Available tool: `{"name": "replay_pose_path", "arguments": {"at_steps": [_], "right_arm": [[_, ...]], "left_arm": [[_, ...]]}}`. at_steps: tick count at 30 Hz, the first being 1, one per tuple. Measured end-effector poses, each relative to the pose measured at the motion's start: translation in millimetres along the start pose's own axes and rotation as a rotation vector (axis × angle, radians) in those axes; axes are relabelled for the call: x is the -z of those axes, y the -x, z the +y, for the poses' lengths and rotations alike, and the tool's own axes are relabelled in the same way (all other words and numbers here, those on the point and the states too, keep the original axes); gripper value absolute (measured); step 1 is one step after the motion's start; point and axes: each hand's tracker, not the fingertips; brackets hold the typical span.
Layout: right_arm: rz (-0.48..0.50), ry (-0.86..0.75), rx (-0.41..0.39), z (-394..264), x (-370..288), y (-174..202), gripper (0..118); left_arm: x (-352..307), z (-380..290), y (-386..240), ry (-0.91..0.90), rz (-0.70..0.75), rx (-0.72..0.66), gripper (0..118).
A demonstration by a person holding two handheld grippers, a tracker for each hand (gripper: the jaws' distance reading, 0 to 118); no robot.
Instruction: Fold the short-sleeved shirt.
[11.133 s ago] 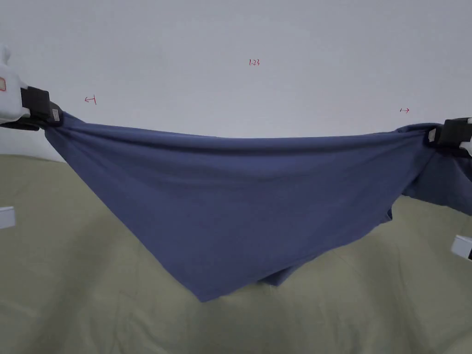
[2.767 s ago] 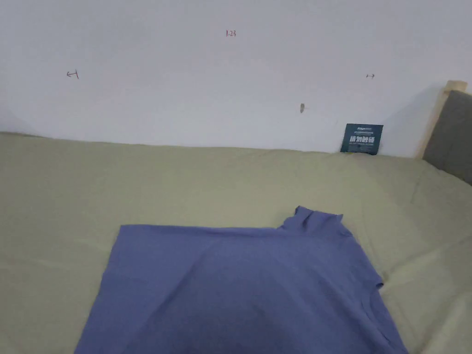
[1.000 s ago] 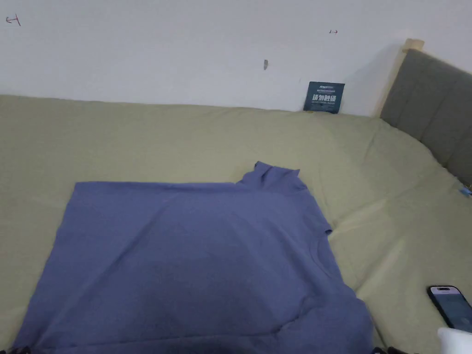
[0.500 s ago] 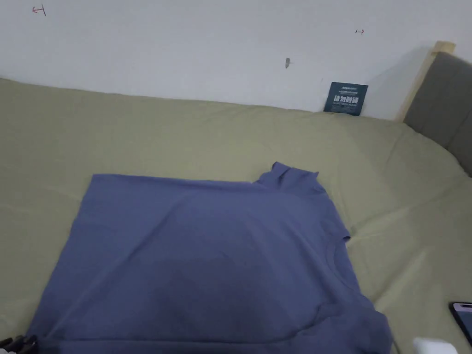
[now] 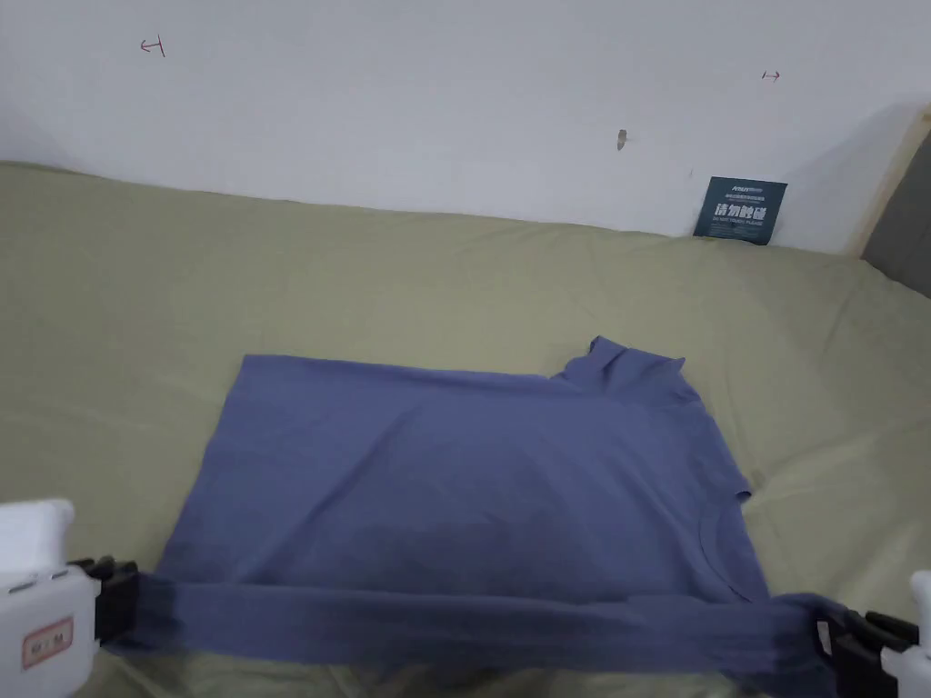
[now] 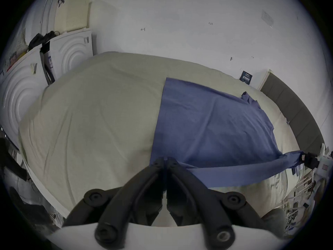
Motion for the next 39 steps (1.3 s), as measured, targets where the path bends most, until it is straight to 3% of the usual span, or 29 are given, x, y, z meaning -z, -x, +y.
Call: {"name": "replay_pose_path", "arguments": {"at_steps": [9, 14, 17, 18, 19, 20, 21, 22, 27, 28, 31, 32, 33, 34, 39], "right_arm": [[0.008, 0.069, -0.056, 62.6, 71.5, -10.6, 6], [0.024, 0.198, -0.043, 68.5, 117.2, -22.5, 6], [0.042, 0.187, -0.051, 66.9, 131.7, -24.9, 7], [0.045, 0.183, -0.053, 66.9, 132.9, -23.8, 15], [0.053, 0.183, -0.048, 67.6, 132.1, -23.8, 47], [0.051, 0.176, -0.035, 68.4, 129.8, -23.6, 68], [0.037, 0.16, -0.034, 68.2, 125.6, -20.3, 70], [0.045, 0.12, -0.03, 67.9, 119.6, -18.5, 70], [0.041, -0.002, 0.015, 58.5, 68.3, -5.1, 70], [0.048, -0.018, 0.03, 53.1, 58.1, -2.5, 68], [0.034, 0.0, 0.073, 28.6, 29.4, 10.8, 68], [0.012, 0.006, 0.067, 16.7, 23.9, 14.1, 67], [-0.011, -0.002, 0.058, 4.6, 16.8, 18.6, 53], [-0.072, -0.004, 0.04, -6.5, 11.1, 23.4, 2], [-0.022, 0.03, 0.088, -66.8, -10.5, 40.4, 1]], "left_arm": [[62.7, 73.4, -14.5, 0.071, 0.014, 0.142, 1], [108.4, 77.1, -13.0, 0.201, 0.011, 0.166, 1], [129.4, 74.0, -4.4, 0.196, -0.002, 0.15, 1], [130.8, 72.3, -3.9, 0.171, -0.011, 0.128, 8], [129.9, 71.8, -4.1, 0.151, -0.04, 0.121, 31], [128.8, 71.5, -3.2, 0.144, -0.069, 0.118, 63], [127.7, 70.6, -3.9, 0.141, -0.097, 0.112, 92], [125.4, 69.8, -4.7, 0.135, -0.13, 0.118, 105], [82.1, 62.5, -11.7, 0.07, -0.1, 0.13, 103], [69.8, 56.0, -10.6, 0.027, -0.088, 0.134, 98], [35.4, 26.7, -7.3, -0.043, -0.046, 0.032, 76], [26.8, 11.9, -4.5, -0.078, -0.031, -0.011, 44], [19.8, -3.2, -2.3, -0.082, 0.008, -0.041, 7], [11.1, -19.4, -2.0, -0.091, 0.068, -0.054, 0], [-2.9, -83.8, 5.2, -0.01, 0.076, -0.063, 0]]}}
